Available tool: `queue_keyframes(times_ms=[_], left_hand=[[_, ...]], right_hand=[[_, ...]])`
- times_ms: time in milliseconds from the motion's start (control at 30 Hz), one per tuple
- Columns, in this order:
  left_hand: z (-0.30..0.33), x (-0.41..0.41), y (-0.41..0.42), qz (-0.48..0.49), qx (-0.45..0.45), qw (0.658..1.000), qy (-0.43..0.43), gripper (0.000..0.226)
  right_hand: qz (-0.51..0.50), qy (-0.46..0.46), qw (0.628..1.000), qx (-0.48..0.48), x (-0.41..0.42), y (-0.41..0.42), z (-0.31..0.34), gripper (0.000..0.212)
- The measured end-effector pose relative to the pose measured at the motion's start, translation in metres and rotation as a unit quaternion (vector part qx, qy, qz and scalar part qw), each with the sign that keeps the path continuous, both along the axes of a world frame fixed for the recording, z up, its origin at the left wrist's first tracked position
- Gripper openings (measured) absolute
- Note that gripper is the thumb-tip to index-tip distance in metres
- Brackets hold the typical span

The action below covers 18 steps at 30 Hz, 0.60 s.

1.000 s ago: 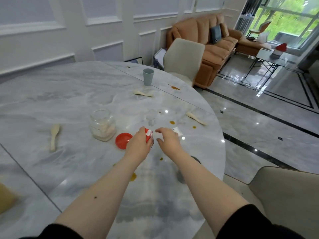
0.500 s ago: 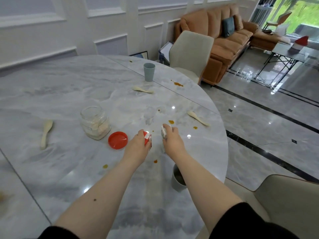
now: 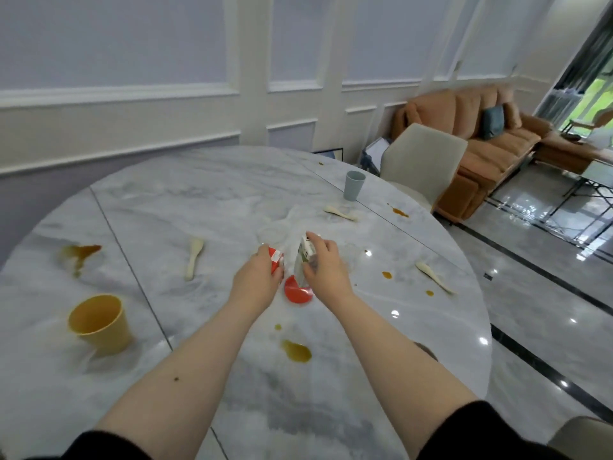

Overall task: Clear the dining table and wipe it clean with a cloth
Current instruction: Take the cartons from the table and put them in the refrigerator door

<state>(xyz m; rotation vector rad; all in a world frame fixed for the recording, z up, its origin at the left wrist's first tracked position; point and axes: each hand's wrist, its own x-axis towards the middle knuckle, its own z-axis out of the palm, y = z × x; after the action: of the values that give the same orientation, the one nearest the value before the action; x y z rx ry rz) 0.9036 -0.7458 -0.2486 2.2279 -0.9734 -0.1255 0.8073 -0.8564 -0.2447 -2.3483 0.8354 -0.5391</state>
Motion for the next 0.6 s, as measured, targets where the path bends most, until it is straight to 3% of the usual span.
queue_keyframes(times_ms=[367, 600], left_hand=[[0.097, 0.107, 0.224, 0.102, -0.037, 0.989, -0.099, 0.028], [0.130, 0.165, 0.365, 0.202, -0.031, 0.971, -0.121, 0.028]], right_hand=[[0.082, -0.091, 0.992, -0.025, 0.126, 0.220, 0.084, 0.056], [0.192, -0.125, 0.973, -0.013, 0.206, 0.360, 0.118, 0.056]])
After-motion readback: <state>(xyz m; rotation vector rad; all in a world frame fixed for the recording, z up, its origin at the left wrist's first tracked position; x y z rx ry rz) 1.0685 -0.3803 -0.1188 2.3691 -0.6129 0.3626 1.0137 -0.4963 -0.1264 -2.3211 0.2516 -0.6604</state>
